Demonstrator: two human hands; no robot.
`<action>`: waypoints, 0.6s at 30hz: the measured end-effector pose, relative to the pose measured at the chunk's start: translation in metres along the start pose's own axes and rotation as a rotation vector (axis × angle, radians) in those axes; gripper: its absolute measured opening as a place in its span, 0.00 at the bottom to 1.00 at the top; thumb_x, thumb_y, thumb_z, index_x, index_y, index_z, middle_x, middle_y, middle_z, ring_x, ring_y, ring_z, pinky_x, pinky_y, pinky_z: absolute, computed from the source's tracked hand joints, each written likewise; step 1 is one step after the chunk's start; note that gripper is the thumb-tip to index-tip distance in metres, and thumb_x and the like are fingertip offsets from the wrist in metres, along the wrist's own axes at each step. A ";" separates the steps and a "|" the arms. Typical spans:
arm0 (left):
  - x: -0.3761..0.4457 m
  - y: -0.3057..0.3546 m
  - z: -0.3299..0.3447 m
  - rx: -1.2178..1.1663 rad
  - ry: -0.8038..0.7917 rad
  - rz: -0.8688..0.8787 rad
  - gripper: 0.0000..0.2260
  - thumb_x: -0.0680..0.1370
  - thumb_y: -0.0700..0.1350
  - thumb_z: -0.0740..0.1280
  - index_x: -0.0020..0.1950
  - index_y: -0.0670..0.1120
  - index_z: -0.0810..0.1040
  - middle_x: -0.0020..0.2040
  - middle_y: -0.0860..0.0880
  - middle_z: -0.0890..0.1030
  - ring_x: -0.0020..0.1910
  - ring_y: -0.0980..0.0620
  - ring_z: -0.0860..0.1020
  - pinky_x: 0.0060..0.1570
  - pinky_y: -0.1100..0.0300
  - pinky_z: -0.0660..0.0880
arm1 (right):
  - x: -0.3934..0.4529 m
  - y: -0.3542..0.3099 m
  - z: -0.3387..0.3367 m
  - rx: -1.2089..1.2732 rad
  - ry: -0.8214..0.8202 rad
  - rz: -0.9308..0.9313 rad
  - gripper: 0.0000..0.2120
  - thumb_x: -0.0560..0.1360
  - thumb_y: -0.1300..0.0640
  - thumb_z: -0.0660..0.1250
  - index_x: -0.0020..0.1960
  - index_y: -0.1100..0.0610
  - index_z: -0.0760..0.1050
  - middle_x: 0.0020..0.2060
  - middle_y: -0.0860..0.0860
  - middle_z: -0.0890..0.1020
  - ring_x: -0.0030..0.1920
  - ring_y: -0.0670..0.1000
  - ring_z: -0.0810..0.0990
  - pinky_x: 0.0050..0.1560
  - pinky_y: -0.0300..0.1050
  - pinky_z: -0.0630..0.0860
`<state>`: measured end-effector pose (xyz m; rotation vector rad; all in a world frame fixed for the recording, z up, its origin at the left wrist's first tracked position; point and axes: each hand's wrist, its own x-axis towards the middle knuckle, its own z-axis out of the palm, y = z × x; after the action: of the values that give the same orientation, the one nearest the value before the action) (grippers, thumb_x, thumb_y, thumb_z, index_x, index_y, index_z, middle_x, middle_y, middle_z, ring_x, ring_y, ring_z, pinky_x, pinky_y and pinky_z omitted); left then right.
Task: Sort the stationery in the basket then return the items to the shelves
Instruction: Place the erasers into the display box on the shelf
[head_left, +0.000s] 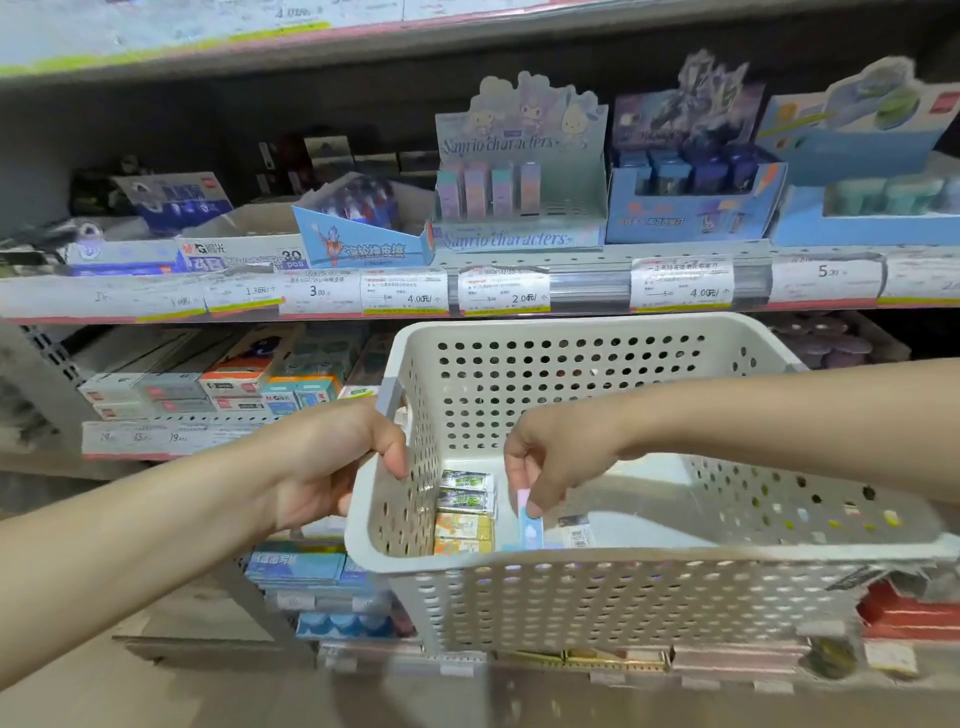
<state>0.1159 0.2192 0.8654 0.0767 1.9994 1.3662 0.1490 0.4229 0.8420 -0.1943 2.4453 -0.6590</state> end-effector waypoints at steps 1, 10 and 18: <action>0.001 -0.001 -0.006 0.009 -0.002 0.007 0.30 0.50 0.33 0.64 0.53 0.39 0.77 0.46 0.35 0.78 0.46 0.37 0.74 0.62 0.36 0.66 | -0.001 -0.004 -0.004 0.023 0.029 -0.002 0.11 0.72 0.63 0.71 0.38 0.52 0.71 0.29 0.46 0.76 0.30 0.43 0.75 0.29 0.34 0.67; 0.011 -0.007 -0.056 0.026 -0.110 0.065 0.30 0.48 0.34 0.65 0.51 0.40 0.78 0.45 0.34 0.78 0.46 0.36 0.73 0.44 0.48 0.63 | -0.022 -0.040 -0.045 0.329 0.369 -0.126 0.07 0.75 0.64 0.67 0.42 0.53 0.76 0.36 0.50 0.78 0.35 0.45 0.77 0.35 0.33 0.74; 0.016 -0.005 -0.076 0.084 -0.120 0.051 0.38 0.50 0.34 0.67 0.61 0.30 0.73 0.56 0.28 0.78 0.48 0.36 0.76 0.57 0.42 0.70 | -0.036 -0.038 -0.107 0.420 0.930 -0.159 0.05 0.76 0.65 0.66 0.51 0.61 0.78 0.37 0.53 0.78 0.33 0.47 0.75 0.36 0.35 0.74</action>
<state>0.0613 0.1634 0.8679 0.2442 1.9654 1.2777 0.1159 0.4444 0.9538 0.1261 3.0627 -1.5915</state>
